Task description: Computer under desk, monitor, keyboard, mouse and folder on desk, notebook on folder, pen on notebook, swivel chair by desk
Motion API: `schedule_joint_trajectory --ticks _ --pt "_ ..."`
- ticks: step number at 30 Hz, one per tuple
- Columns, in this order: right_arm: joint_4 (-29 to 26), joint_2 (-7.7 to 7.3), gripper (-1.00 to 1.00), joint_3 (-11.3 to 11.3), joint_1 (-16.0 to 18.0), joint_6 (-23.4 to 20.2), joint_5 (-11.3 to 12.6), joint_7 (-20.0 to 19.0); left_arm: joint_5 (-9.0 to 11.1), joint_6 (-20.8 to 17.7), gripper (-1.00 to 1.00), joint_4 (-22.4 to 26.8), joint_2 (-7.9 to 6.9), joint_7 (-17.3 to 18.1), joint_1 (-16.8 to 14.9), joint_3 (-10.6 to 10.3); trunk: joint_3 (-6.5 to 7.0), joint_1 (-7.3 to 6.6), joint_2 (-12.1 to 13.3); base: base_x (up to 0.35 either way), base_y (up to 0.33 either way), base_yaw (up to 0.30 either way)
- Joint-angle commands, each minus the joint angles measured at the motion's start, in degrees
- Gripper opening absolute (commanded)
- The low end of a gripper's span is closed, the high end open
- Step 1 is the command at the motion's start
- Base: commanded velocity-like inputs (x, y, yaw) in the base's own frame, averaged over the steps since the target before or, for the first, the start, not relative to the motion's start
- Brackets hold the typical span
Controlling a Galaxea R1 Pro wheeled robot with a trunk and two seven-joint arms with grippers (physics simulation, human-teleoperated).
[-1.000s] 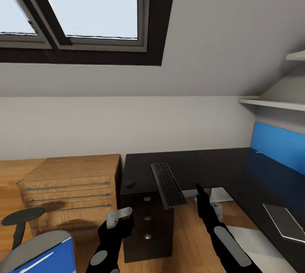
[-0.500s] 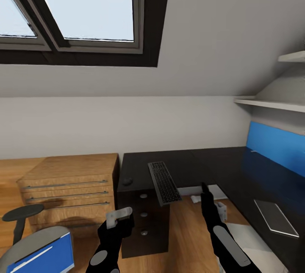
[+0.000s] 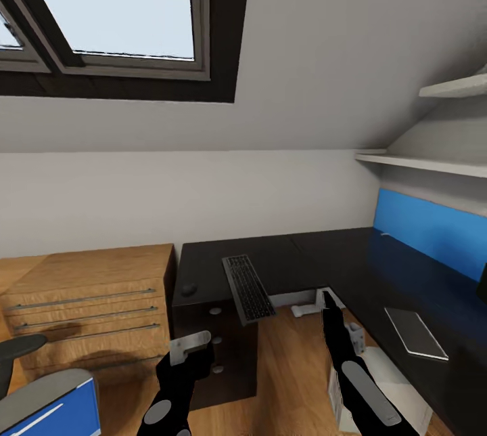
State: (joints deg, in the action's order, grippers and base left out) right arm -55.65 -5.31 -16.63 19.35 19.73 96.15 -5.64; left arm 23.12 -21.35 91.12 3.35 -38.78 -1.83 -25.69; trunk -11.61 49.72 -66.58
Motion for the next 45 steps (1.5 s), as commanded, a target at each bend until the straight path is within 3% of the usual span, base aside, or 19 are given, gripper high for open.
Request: schedule_joint_trajectory --ticks 1,8,10,11,15,16,29,33,36,40,41,43,45 --pt "0.09 -0.16 1.00 -0.31 0.08 0.49 0.32 -0.40 0.35 -0.18 1.00 0.09 -0.01 -0.42 -0.05 -0.06 -0.15 0.00 -0.06 0.000 0.000 -0.177" --pt "0.97 -1.15 1.00 -0.26 0.08 0.63 -5.14 -0.75 0.35 -0.18 1.00 0.09 -0.01 -0.42 -0.05 -0.06 -0.64 0.00 -0.06 0.000 0.000 -0.183" --pt "1.14 -1.28 1.00 -0.31 0.08 0.64 -8.73 -1.06 0.35 -0.18 1.00 0.10 -0.01 -0.42 -0.03 -0.06 -0.77 0.00 -0.06 0.000 0.000 -0.157" --pt "1.21 -1.26 1.00 -0.32 0.08 0.64 -12.38 -1.27 0.35 -0.18 1.00 0.09 -0.01 -0.42 -0.03 -0.06 -0.80 0.00 -0.06 0.000 0.000 -0.075" --pt "1.20 -1.14 1.00 -0.43 0.08 0.65 -15.44 -1.34 0.35 -0.18 1.00 0.10 -0.01 -0.42 -0.03 -0.06 -0.88 0.00 -0.06 0.000 0.000 -0.044" --pt "1.17 -1.05 1.00 -0.61 0.08 0.66 -17.14 -1.39 0.35 -0.18 1.00 0.11 -0.01 -0.42 -0.04 -0.06 -0.88 0.00 -0.06 0.000 0.000 -0.008" --pt "1.26 -1.14 1.00 -0.65 0.08 0.65 -18.07 -1.19 0.33 -0.18 1.00 0.11 -0.01 -0.42 -0.02 -0.15 -0.89 0.00 -0.06 0.000 0.000 -0.001" --pt "1.42 -1.25 1.00 -0.54 0.09 0.60 -20.02 -0.87 0.34 -0.18 1.00 0.09 -0.01 -0.42 -0.02 -0.15 -0.89 0.00 -0.06 0.000 0.000 0.000" --pt "1.46 -1.34 1.00 -0.52 0.15 0.46 -22.84 0.70 0.35 -0.18 1.00 0.10 -0.02 -0.42 -0.02 -0.15 -0.89 0.00 -0.06 0.000 0.000 0.000" --pt "1.46 -1.42 1.00 -0.47 0.26 0.09 -31.14 8.31 0.35 -0.18 1.00 0.11 -0.01 -0.42 -0.04 -0.15 -0.89 0.00 -0.06 0.000 0.000 0.000" --pt "1.36 -1.44 1.00 -0.45 0.32 -0.30 -35.49 12.61 0.35 -0.18 1.00 0.11 -0.01 -0.42 -0.04 -0.15 -0.89 0.00 -0.06 0.000 0.000 0.000" --pt "1.08 -1.43 1.00 -0.44 0.38 -1.22 -40.01 17.10 0.35 -0.18 1.00 0.11 -0.01 -0.42 -0.04 -0.15 -0.89 0.00 -0.06 0.000 0.000 0.000" --pt "-0.75 -1.40 1.00 -0.40 0.45 -5.61 -47.95 25.54 0.35 -0.18 1.00 0.10 -0.01 -0.42 -0.03 -0.15 -0.89 0.00 -0.06 0.000 0.000 0.000"
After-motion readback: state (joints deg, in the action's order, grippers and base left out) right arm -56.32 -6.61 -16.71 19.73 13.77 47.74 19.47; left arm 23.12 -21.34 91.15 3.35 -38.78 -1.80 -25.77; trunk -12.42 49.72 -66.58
